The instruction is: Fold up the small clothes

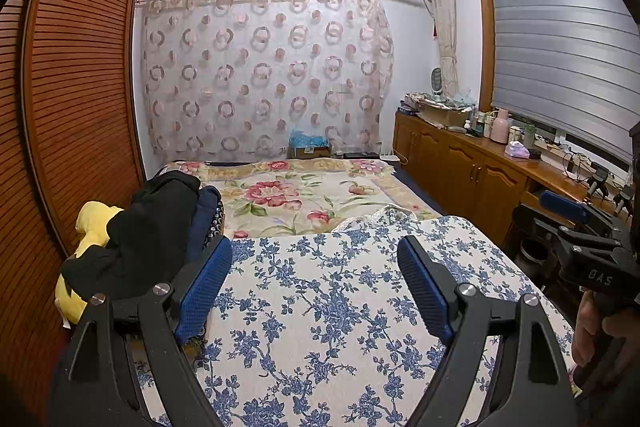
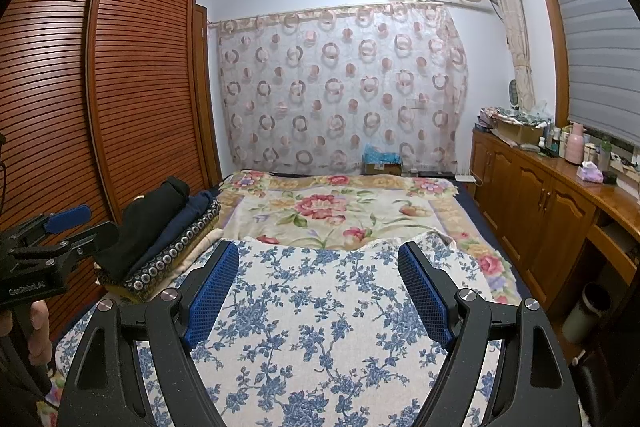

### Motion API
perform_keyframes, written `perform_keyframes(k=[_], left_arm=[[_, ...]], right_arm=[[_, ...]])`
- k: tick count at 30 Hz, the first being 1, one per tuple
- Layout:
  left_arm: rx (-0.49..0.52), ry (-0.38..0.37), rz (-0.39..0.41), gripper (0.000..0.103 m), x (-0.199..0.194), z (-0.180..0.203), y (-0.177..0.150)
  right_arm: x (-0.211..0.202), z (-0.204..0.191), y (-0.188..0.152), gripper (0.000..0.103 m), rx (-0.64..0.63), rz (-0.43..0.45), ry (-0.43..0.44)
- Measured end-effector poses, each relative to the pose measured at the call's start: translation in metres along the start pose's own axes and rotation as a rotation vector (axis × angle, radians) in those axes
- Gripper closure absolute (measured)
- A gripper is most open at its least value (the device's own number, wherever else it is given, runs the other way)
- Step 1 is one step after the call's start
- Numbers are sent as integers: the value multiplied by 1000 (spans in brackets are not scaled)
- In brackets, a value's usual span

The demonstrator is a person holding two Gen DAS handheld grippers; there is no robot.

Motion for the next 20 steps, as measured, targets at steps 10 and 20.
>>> perform_keyframes(k=[10,20], left_arm=[[-2,-1,0,18,0,0,0],[-3,-2,0,18,0,0,-1]], right_arm=[[0,3,0,20,-1,0,3],[0,4,0,20,-1,0,3]])
Point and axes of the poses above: each gripper's, at about its wrist camera, not at the fingertips, and x roughly the way its jaws point, z to its right, y to its top, the point moved 1 cm from there along x, roughly the way its jaws point, and after that the axes turned 14 degrees about -y, right-handed, at the moved point
